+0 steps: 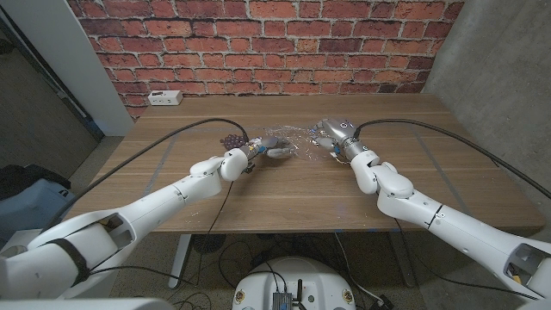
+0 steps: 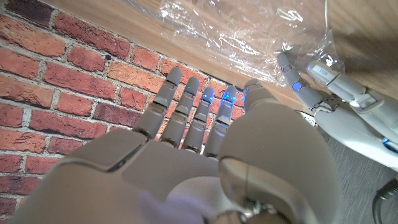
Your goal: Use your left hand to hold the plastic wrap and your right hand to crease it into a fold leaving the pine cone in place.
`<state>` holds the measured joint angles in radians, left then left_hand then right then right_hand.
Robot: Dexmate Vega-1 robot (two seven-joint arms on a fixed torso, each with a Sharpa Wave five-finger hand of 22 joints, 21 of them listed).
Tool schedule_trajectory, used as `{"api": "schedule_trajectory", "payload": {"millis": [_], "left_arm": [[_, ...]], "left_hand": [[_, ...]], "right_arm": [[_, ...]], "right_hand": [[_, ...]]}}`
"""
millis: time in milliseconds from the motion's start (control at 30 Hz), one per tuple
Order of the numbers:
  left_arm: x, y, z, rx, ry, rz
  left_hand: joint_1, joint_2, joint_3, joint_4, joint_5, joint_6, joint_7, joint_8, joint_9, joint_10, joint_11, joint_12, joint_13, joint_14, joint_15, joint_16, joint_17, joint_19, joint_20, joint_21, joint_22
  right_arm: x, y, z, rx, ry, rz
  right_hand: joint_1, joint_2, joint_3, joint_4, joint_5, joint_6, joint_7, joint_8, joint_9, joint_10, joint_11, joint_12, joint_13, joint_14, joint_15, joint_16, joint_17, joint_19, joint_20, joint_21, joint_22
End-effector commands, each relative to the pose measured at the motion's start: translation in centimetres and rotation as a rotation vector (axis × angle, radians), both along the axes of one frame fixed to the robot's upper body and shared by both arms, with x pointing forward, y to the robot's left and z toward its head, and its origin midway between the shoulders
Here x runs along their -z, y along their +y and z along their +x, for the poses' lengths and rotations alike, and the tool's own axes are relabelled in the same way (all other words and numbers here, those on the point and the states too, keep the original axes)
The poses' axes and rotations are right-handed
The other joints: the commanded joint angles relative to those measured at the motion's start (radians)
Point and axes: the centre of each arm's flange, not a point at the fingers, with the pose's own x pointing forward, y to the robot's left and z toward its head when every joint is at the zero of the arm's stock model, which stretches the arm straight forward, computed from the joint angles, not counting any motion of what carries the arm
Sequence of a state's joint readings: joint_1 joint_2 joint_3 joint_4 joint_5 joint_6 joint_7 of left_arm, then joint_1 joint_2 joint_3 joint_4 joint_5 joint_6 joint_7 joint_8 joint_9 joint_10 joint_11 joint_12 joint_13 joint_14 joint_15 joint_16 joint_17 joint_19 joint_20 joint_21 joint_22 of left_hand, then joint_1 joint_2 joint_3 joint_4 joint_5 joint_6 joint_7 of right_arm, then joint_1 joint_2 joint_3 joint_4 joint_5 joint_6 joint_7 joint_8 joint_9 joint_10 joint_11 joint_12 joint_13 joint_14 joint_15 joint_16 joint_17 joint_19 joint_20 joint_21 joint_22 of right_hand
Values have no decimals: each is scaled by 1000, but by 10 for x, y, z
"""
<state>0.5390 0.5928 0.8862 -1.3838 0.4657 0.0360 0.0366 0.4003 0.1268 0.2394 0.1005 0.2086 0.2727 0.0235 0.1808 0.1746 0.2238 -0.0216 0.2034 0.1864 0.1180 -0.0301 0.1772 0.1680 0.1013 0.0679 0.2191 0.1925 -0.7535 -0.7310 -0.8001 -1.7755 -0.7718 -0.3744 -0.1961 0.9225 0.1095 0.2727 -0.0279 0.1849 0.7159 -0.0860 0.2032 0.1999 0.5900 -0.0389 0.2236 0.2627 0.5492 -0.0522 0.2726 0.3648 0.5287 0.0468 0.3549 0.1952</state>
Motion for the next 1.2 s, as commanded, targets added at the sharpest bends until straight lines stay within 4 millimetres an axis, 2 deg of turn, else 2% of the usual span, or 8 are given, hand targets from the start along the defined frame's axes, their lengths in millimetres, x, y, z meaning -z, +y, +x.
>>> {"api": "schedule_trajectory", "payload": {"millis": [33,533,733,1200], "left_arm": [[1,2,-1,-4,2,-1],[-3,0,3,3,0,-1],[-3,0,4,8,-4,-8],[-3,-3,8,7,11,6]], "left_hand": [[-9,5,3,-4,9,-3,-1,0,1,-5,0,-2,2,-1,0,-1,1,3,10,10,5],[-12,5,4,-7,9,-3,-1,2,1,-4,-6,-2,2,-1,-1,0,1,3,11,10,5],[-14,6,4,-7,9,0,0,3,2,-3,1,-1,2,0,0,0,1,3,11,10,5],[-17,6,5,-10,10,1,2,3,1,-3,-1,-1,2,2,-1,0,1,5,12,11,6]], "right_arm": [[11,-12,-5,39,85,-27],[21,-24,-3,102,124,-47],[25,-28,-1,116,144,-52],[33,-37,3,184,190,-92]], "right_hand": [[-12,-3,5,-6,3,-9,3,-3,0,-12,0,-2,5,-8,-112,-7,0,-7,-1,-4,-1],[-15,-11,9,-15,5,-25,5,-7,0,-21,1,-4,6,-15,-111,-14,-2,-8,-1,-5,-2],[-15,-15,11,-20,6,-26,4,-8,0,-23,0,-5,6,-15,-112,-15,-3,-7,-2,-5,-2],[-1,-54,21,-61,12,-83,-8,-20,0,-67,-17,-18,8,-44,-116,-35,-10,-14,-3,-10,-3]]}}
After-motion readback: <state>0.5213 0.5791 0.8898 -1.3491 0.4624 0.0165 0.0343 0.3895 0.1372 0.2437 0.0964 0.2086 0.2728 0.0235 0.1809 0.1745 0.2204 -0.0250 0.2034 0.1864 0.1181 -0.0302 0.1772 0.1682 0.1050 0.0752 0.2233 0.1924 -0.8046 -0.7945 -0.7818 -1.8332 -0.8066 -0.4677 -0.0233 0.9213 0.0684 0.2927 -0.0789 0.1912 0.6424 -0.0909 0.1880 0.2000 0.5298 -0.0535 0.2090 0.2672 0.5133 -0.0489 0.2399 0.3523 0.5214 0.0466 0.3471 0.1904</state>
